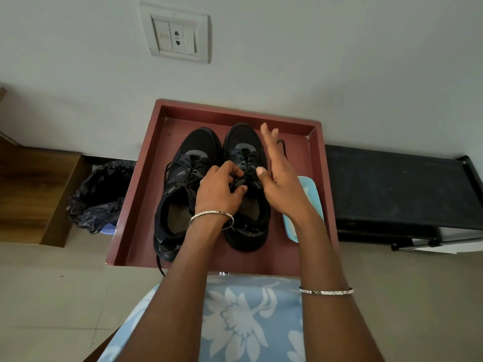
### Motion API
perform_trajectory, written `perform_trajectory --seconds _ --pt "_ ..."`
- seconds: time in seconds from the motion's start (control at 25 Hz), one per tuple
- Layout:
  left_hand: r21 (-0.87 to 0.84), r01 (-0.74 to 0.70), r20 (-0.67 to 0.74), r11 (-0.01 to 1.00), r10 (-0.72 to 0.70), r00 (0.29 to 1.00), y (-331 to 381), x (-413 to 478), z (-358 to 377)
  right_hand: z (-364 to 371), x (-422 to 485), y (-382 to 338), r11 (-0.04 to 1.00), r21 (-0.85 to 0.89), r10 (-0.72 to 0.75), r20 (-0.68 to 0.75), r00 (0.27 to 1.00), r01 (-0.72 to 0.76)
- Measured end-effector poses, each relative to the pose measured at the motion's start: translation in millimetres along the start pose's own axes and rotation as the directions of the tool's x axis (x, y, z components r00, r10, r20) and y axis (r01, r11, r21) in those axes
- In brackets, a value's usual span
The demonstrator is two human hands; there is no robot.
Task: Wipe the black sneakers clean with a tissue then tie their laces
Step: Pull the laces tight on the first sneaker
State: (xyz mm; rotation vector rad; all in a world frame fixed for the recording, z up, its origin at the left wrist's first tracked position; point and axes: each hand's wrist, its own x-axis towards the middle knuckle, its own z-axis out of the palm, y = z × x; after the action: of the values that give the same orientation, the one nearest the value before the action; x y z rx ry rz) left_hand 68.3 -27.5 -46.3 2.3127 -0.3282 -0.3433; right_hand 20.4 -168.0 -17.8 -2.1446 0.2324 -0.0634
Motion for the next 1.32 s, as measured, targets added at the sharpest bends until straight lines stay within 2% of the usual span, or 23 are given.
perform_trajectory --seconds 0.08,0.12,0.24,0.32,0.36,0.44,0.52,0.64,0.76,0.84,0.92,0.96,1.0,1.08,1.16,1.24,1.32 --pt "-0.017 0.005 0.017 1.0 -0.005 1.0 -1 0 -1 -2 -1 -1 0.999 0.027 -0.021 -0.145 0.989 0.025" --pt "-0.031 0.009 0.022 0.999 -0.009 1.0 -2 0 -1 -3 -1 -1 1.0 -0.011 0.007 -0.216 0.976 -0.01" --pt "-0.059 0.015 0.04 0.998 -0.013 0.999 -2 1 0 -4 -4 2 0.945 -0.219 0.151 -0.372 0.916 -0.244" --pt "-0.079 0.028 0.053 0.997 -0.024 0.998 -2 1 1 -7 -5 5 0.922 -0.253 0.151 -0.465 0.873 -0.294" --pt "-0.088 0.035 0.06 0.996 -0.03 0.998 -2 2 1 -8 -5 4 0.921 -0.25 0.16 -0.453 0.877 -0.297" --pt "-0.091 0.047 0.08 0.995 -0.04 0.996 -1 3 1 -4 -5 3 0.923 -0.205 0.258 -0.302 0.918 -0.327" --pt "-0.076 0.053 0.098 0.996 -0.045 0.994 -1 4 0 6 -5 5 0.92 -0.134 0.344 -0.175 0.922 -0.369" --pt "-0.049 0.045 0.113 0.998 -0.04 0.993 -1 6 0 12 -2 7 0.939 -0.011 0.336 -0.188 0.923 -0.345" --pt "-0.04 0.044 0.123 0.998 -0.039 0.992 -2 7 1 15 0 3 0.955 0.002 0.287 -0.248 0.925 -0.295" --pt "-0.032 0.054 0.13 0.998 -0.05 0.99 -1 7 2 19 2 2 0.912 0.171 0.403 -0.21 0.891 -0.373" --pt "-0.03 0.065 0.134 0.997 -0.061 0.989 -1 6 3 22 6 0 0.805 0.344 0.531 -0.053 0.846 -0.483" --pt "-0.035 0.074 0.135 0.997 -0.068 0.988 -1 6 3 22 8 1 0.806 0.306 0.536 -0.012 0.844 -0.507" --pt "-0.042 0.079 0.134 0.996 -0.073 0.988 -1 6 3 21 10 2 0.851 0.179 0.503 -0.006 0.865 -0.494" --pt "-0.052 0.076 0.13 0.996 -0.069 0.989 -1 6 1 17 9 3 0.907 -0.187 0.388 0.018 0.922 -0.378" --pt "-0.058 0.067 0.118 0.996 -0.059 0.991 0 6 -1 13 6 5 0.88 -0.408 0.295 0.071 0.953 -0.242" --pt "-0.059 0.065 0.105 0.996 -0.059 0.993 0 5 -2 12 4 7 0.874 -0.448 0.25 0.085 0.964 -0.188" --pt "-0.05 0.066 0.094 0.997 -0.061 0.994 1 4 -2 11 5 13 0.898 -0.404 0.225 0.086 0.97 -0.173"
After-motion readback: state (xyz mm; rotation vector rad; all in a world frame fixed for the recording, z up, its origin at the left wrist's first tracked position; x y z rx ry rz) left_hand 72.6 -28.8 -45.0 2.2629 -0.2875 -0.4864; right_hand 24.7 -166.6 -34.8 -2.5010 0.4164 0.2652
